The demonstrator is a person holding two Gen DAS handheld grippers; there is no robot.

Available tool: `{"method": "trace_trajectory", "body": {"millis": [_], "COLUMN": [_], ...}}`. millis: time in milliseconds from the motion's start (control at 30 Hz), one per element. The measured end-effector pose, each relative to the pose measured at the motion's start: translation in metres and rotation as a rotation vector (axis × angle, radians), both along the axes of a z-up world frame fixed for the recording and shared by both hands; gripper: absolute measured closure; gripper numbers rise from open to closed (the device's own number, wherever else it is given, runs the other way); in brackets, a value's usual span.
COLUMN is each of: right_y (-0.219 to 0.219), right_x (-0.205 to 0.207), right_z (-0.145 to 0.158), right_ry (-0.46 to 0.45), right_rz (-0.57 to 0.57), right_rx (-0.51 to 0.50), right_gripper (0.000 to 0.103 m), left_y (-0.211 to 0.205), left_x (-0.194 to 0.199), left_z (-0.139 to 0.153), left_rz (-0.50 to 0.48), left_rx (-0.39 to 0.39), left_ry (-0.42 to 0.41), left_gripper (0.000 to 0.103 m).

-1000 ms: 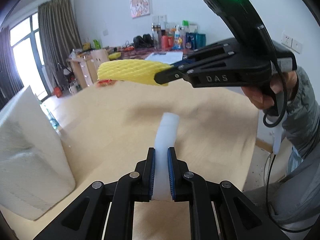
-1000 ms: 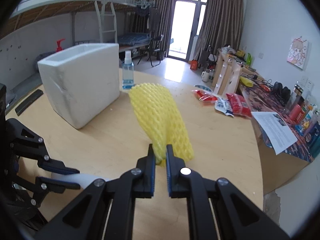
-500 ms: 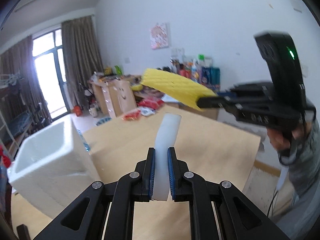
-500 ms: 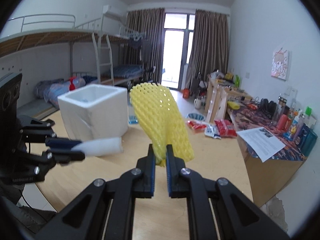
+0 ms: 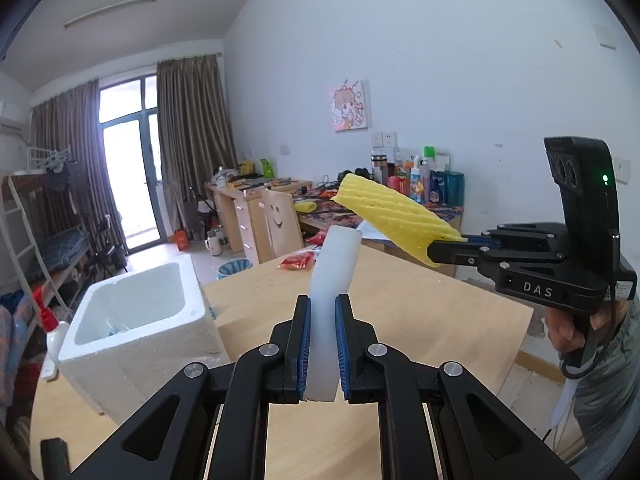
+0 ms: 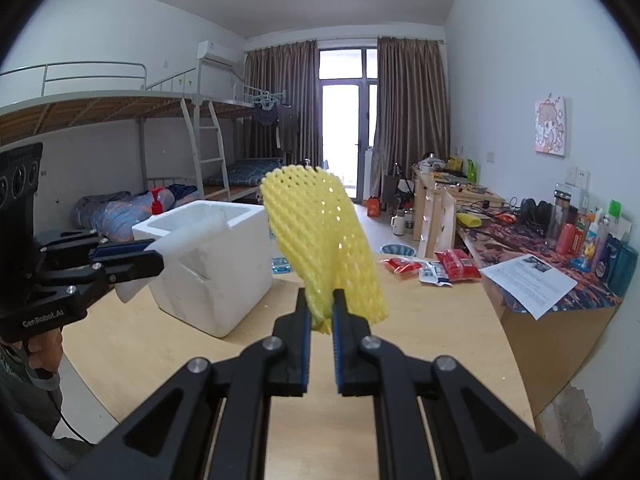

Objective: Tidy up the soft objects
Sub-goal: 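Lift the white strip with the left gripper while the right gripper lifts the yellow mesh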

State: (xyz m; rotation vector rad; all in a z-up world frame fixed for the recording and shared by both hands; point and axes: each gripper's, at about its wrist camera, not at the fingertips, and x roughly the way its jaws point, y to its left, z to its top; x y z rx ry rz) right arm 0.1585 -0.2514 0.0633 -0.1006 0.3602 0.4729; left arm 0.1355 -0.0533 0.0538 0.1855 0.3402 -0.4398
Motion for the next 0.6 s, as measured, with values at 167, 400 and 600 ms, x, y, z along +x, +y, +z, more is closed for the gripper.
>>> {"method": "trace_trajectory", "body": {"millis": [167, 400, 600], "right_y": [0.008, 0.037, 0.068], "right_x": [-0.012, -0.028, -0.041], "right_z": [0.001, -0.001, 0.002], "right_ry": [-0.011, -0.063, -0.113], "right_rz": [-0.008, -0.05, -0.015], "right_rx": [0.013, -0.02, 0.004], "right_gripper": [0.091, 0.091, 0.091], "left_y": [0.005, 0.026, 0.055], "left_x": [-0.001, -0.012, -0.028], "left_z": [0.0, 0.002, 0.003], "left_rz": [0.03, 0.151, 0.318], "left_rx": [-0.026, -0.071, -0.108], "left_ry": [-0.006, -0.043, -0.094], "left_gripper": [0.09, 0.09, 0.09]}}
